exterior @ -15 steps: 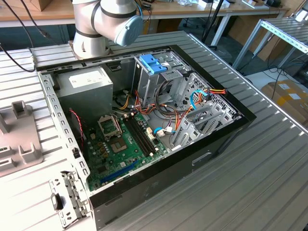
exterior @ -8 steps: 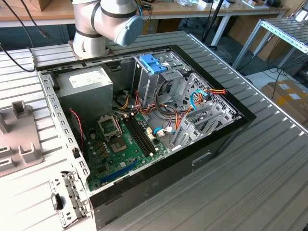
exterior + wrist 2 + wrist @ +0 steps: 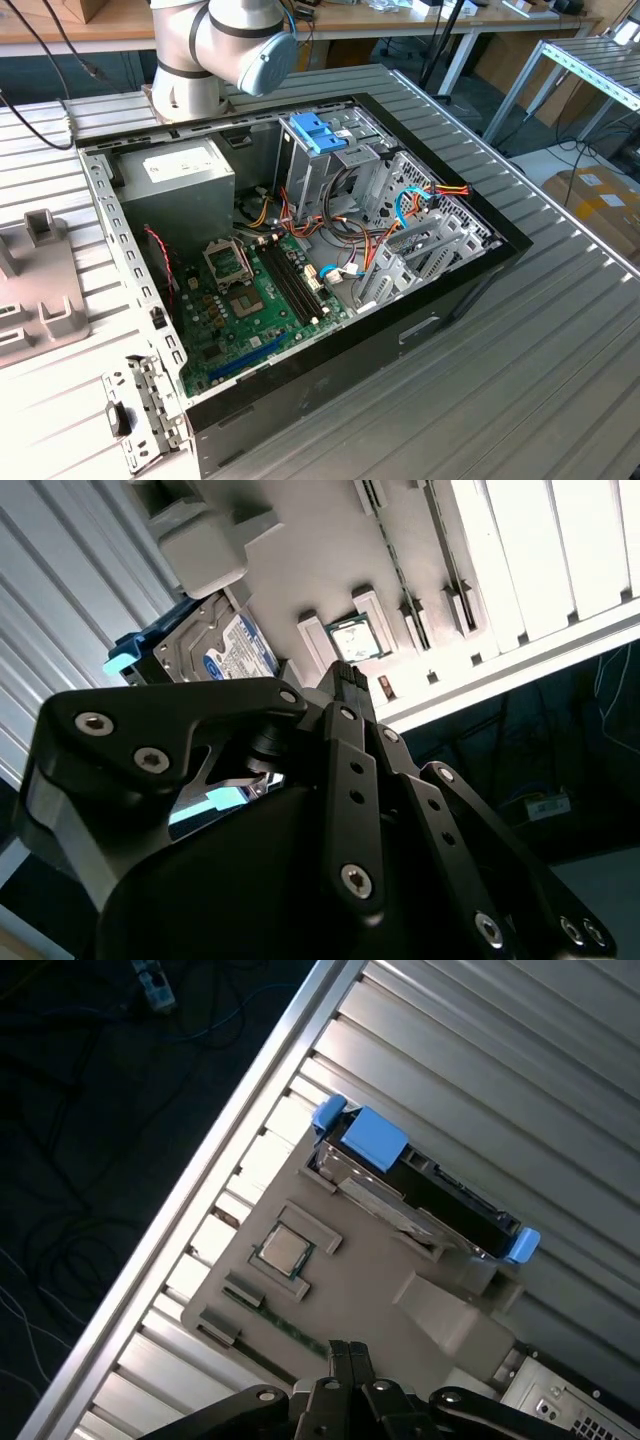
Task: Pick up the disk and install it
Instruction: 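Pick up the disk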
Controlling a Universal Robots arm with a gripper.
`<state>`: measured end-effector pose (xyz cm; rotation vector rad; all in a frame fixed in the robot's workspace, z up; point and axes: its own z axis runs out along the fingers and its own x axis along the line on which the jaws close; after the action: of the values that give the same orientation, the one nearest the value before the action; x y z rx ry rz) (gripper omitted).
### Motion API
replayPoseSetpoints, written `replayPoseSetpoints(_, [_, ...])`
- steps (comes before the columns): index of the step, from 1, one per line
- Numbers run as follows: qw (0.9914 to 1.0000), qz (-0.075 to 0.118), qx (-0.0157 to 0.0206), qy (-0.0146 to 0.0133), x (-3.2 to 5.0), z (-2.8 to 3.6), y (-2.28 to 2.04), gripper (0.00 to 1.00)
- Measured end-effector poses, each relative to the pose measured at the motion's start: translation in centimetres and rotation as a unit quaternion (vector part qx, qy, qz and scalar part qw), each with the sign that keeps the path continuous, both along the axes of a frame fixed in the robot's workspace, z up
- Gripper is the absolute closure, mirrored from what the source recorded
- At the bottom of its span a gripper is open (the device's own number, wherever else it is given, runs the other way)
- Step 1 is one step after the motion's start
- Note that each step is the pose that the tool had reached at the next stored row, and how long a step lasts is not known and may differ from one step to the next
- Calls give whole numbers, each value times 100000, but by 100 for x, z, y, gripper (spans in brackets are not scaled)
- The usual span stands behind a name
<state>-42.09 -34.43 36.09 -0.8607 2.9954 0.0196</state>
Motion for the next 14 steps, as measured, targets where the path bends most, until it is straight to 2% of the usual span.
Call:
replayPoseSetpoints(8, [99965, 2664, -2, 1, 0, 0, 0, 89])
replayPoseSetpoints(14, [99893, 4622, -1, 2, 0, 0, 0, 89])
